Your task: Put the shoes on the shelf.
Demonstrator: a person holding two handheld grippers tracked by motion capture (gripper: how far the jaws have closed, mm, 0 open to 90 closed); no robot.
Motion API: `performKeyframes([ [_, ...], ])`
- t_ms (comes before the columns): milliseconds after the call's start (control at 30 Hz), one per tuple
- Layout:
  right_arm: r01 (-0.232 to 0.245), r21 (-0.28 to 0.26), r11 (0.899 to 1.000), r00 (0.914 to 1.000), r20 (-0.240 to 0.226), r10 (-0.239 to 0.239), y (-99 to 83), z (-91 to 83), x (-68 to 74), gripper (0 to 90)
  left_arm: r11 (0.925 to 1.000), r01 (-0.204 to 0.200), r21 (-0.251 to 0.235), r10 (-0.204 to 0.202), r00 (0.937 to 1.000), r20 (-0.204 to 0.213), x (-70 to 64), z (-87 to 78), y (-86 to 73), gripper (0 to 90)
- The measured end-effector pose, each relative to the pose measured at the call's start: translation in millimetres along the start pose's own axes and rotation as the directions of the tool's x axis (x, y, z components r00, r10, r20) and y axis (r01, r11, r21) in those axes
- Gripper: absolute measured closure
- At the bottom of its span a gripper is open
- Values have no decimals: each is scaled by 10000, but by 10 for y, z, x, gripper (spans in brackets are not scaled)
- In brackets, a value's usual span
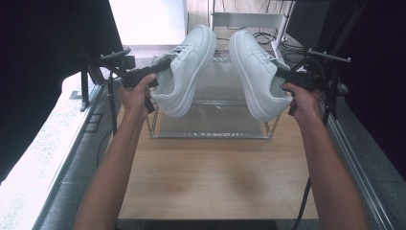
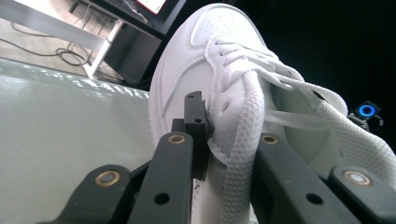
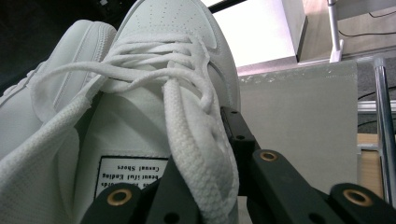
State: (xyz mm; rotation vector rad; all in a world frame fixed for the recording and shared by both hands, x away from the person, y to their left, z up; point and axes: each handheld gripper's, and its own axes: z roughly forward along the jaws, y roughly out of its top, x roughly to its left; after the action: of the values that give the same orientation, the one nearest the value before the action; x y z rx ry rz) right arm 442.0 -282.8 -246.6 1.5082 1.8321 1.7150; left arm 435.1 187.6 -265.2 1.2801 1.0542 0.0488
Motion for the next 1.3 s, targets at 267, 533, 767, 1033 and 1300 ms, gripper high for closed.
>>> performKeyframes([
  [267,-521,96,9986,9983,257,518,32,241,-6,864,9997,-12,246,27,9981,-624,67,166,66,824],
  [533,-465,343,9983,9933,1076,425,103,497,9,863,9981,376,492,-328,9948,-960,172,408,94,824],
  [767,-564,271,9980,9892,1369,522,137,699,-5,863,9975,449,543,-356,9861,-1625,256,566,95,820],
  [1033,-662,442,9968,9832,1732,576,90,929,-13,863,9960,742,495,-613,9727,-2237,314,681,79,820],
  [1300,-706,591,9958,9726,2259,555,140,1114,-18,863,9950,860,506,-692,9602,-2705,359,784,77,819],
])
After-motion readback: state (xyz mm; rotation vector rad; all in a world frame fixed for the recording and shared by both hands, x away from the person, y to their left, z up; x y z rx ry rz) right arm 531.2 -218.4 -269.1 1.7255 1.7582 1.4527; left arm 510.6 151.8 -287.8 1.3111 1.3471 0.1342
